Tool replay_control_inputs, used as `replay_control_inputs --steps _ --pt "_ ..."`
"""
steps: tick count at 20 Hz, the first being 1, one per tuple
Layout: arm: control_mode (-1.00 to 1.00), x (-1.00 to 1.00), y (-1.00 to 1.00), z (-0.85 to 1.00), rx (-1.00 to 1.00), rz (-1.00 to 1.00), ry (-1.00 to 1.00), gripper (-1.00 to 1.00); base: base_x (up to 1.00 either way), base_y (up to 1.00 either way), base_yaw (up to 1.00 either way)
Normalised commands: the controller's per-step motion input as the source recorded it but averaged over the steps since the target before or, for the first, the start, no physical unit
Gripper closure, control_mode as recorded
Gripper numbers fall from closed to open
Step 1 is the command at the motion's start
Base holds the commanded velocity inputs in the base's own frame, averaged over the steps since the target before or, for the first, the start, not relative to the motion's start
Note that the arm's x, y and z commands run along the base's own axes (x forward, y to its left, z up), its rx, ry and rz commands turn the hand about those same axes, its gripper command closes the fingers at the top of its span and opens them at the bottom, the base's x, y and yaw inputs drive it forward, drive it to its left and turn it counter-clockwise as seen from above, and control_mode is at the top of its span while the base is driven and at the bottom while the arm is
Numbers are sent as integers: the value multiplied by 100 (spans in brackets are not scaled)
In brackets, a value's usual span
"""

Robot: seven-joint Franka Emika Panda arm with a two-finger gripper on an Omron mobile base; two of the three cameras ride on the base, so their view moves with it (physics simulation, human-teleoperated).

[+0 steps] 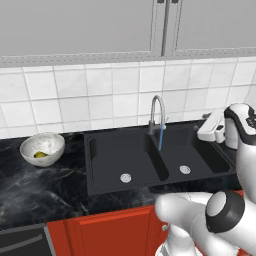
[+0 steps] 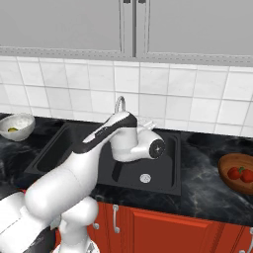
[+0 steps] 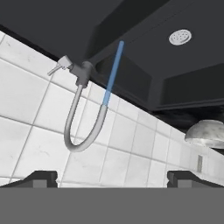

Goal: Pick the bell peppers from the sink and place them in one bowl. Place the pear in the other bowl. Then turn off the sink faucet.

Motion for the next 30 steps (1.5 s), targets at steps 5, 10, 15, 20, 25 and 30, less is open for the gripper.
replay_control_inputs --steps 5,10,15,20,25,30 --pt "-100 25 -8 -15 1 0 0 -100 0 0 0" --pt "-100 27 -10 -7 2 0 0 -100 0 0 0" --pt "-100 35 -14 -11 2 0 0 -100 0 0 0" --pt "-100 32 -9 -16 3 0 0 -100 0 0 0" --pt "-100 24 -3 -22 3 0 0 -100 0 0 0" --pt "-100 23 -1 -18 2 0 0 -100 0 0 0"
